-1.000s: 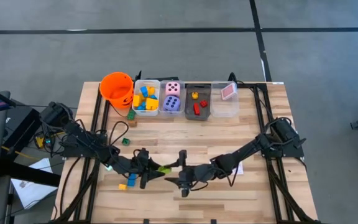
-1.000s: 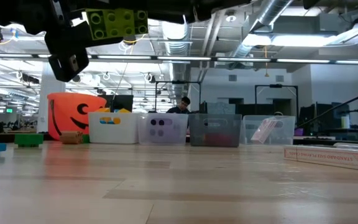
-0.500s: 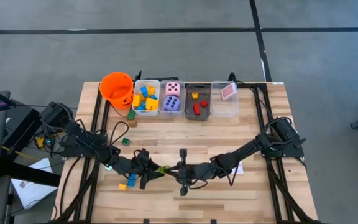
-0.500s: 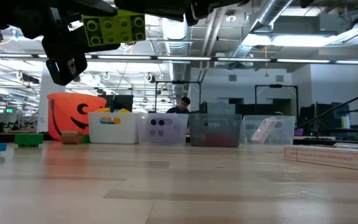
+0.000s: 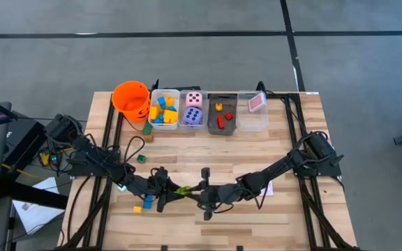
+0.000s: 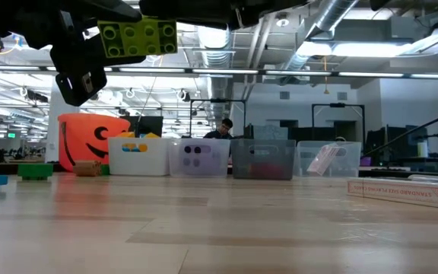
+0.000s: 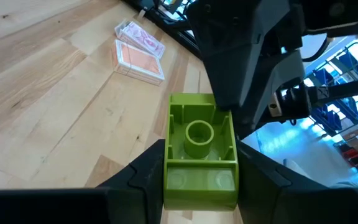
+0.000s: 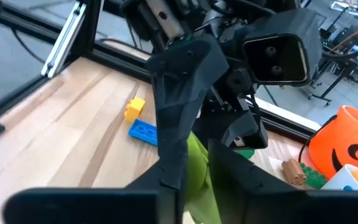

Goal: Pick & Place Toys
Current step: Put the green game piece into the black bin

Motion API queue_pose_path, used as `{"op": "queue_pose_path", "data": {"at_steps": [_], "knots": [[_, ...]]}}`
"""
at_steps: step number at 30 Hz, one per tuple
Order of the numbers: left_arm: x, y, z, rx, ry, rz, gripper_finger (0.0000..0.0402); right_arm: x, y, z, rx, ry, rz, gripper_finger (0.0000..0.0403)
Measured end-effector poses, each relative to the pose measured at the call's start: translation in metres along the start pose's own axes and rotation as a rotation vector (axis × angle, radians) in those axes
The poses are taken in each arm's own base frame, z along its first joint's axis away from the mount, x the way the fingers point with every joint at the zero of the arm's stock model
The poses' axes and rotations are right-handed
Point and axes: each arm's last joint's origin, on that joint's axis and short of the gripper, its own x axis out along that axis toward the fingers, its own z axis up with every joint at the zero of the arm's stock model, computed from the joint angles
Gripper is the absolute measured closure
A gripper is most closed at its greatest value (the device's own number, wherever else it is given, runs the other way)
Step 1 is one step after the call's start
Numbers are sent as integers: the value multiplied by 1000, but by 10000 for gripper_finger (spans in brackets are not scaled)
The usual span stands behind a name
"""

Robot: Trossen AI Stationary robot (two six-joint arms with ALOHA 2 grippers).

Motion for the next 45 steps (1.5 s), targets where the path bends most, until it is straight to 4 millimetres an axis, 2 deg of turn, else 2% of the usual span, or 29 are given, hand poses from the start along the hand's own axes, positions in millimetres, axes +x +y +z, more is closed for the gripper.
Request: {"op": "queue_pose_path", "data": {"at_steps": [11,15,19,25,30,34,37,41,45], "knots": [[0,-2,0,-10,11,-28,264,1,-1,-9,-53,75,11,196],[0,-2,1,-11,12,-31,264,1,-1,-9,-53,75,9,173],[0,-2,0,-10,15,-33,264,2,-1,-9,-51,72,6,205],[0,-2,1,-42,20,-45,264,1,-2,-9,-41,69,-10,318],[0,-3,1,-26,19,-46,249,-1,1,-8,-47,73,-41,320],[1,-2,1,113,89,-118,209,-3,4,-6,-43,74,-67,334],[-4,-3,9,158,108,-150,179,-4,6,-4,-37,66,-76,334],[-21,3,25,226,157,-70,153,-4,6,-8,-1,92,-94,333],[-45,20,42,266,192,112,144,-3,2,-9,53,104,-175,330]]}}
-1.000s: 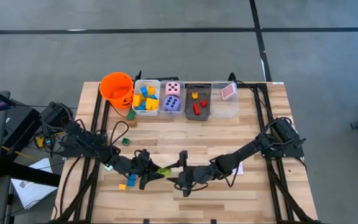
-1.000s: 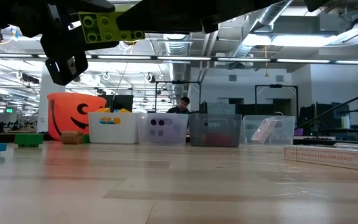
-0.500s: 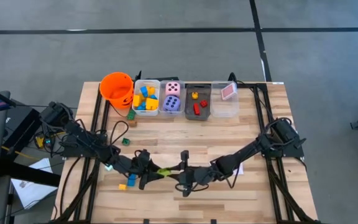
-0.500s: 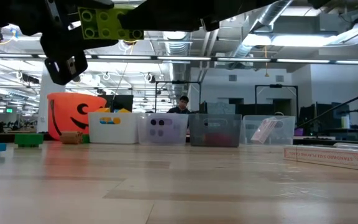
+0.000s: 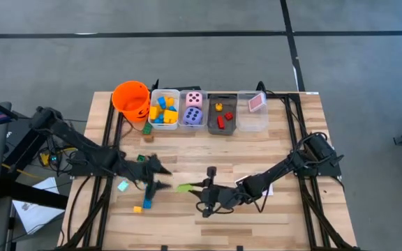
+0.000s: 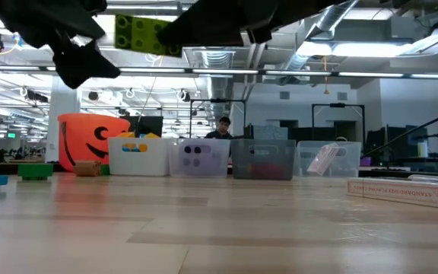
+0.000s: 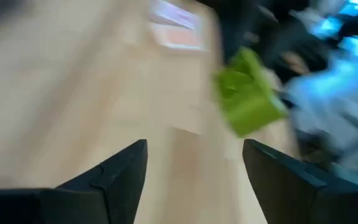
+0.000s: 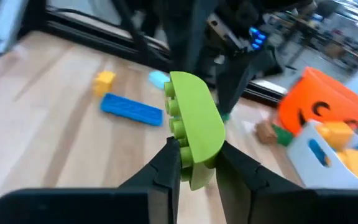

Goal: Pick & Place Toys
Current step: Put the green game piece into the black bin

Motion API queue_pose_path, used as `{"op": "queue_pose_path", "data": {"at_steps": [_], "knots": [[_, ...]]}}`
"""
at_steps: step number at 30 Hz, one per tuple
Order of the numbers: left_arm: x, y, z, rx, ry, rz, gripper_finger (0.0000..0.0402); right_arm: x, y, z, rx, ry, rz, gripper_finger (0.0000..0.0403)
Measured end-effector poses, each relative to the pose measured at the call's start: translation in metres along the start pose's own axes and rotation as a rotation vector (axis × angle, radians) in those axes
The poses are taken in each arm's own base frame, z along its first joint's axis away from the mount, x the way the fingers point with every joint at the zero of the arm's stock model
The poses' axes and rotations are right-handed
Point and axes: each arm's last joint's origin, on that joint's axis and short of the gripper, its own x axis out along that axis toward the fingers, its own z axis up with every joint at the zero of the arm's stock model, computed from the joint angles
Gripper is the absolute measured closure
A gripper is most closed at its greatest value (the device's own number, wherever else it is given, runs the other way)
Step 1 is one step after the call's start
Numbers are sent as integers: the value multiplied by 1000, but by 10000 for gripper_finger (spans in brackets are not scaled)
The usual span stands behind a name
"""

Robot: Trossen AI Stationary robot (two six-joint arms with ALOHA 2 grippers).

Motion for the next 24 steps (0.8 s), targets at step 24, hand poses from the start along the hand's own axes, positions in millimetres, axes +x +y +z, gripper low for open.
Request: {"op": "queue_pose_path", "data": {"at_steps": [24], "knots": [[-60,39,34,142,-348,555,179,4,-196,-21,265,515,-621,326]]}}
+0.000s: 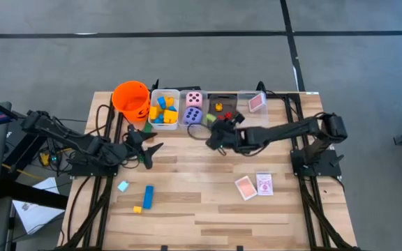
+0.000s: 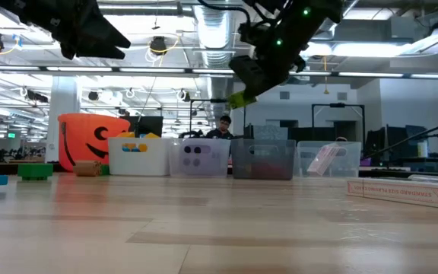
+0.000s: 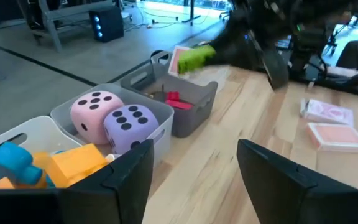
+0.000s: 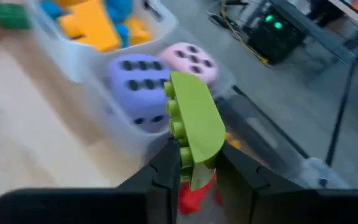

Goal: Pick & Place Toys
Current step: Put the green game piece into the black bin, then put the brown game piece into the black bin

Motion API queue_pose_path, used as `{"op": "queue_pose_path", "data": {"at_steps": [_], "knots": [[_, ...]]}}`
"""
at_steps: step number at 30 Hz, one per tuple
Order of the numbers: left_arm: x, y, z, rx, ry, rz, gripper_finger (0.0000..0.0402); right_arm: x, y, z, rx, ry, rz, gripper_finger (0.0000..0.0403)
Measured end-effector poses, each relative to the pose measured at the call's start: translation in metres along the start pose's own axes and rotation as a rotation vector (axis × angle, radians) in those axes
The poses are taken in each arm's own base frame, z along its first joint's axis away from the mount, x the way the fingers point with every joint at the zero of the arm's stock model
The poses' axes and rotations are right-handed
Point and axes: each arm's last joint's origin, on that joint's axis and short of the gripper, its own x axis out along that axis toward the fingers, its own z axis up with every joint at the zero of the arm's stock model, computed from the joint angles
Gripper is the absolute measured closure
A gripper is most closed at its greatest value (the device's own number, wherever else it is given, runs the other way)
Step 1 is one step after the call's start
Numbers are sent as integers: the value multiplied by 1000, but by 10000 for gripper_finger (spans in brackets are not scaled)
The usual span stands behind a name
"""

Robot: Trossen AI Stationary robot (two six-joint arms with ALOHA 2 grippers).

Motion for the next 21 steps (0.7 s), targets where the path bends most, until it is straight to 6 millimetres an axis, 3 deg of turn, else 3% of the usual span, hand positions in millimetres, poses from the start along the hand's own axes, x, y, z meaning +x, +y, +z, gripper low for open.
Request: {"op": "queue_pose_path", "data": {"at_steps": [9,21], "knots": [[6,-6,-5,27,20,7,188,22,-38,10,3,39,-94,307],[11,-12,-10,18,46,6,188,43,-55,1,-32,153,-118,183]]}}
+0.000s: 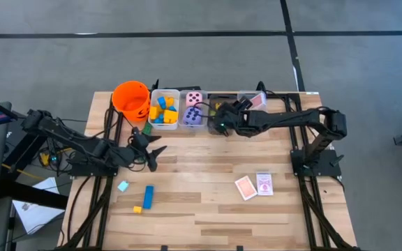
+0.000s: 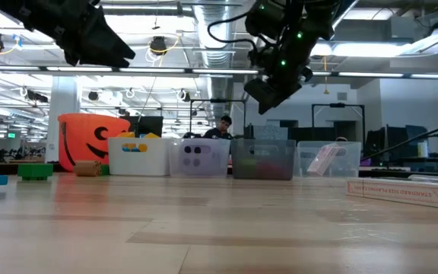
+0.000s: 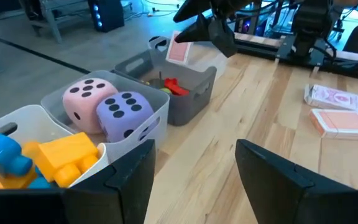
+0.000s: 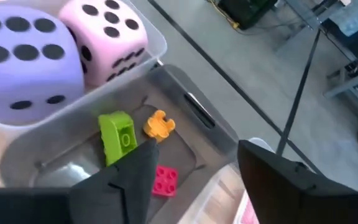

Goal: Pick & Place Toys
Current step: Put the brown game piece into the black bin

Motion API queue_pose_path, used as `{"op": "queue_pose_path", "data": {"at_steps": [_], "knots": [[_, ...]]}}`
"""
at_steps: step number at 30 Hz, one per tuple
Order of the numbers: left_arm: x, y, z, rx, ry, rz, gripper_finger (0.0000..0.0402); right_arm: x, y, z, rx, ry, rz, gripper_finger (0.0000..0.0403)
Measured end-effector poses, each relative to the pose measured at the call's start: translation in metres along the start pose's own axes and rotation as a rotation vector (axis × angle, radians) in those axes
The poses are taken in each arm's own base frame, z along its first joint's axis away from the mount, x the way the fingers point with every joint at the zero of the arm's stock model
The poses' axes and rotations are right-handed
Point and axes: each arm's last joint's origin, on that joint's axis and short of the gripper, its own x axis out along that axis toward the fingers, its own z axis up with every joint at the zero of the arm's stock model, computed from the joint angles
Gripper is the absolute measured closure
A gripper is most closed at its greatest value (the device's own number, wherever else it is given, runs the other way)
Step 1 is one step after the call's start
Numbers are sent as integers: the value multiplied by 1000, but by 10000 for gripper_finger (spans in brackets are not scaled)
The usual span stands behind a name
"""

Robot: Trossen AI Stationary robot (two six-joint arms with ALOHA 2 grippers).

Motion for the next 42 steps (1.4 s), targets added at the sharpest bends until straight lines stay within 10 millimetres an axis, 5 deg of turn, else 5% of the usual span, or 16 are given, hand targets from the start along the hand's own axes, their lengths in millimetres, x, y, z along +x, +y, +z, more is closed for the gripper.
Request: {"op": "queue_pose_path", "data": {"at_steps": [7,17,24,33,42], "knots": [[1,-1,0,2,2,1,188,-32,25,-17,-155,17,71,174],[0,-8,-4,44,90,-219,188,-147,94,-57,-210,-194,436,191],[9,2,-17,46,96,113,188,-206,113,-78,-178,-332,621,198],[20,57,-36,-162,437,465,206,-205,112,-73,-150,-398,527,205],[33,91,-34,-228,557,578,375,-183,111,-74,-111,-356,498,207]]}}
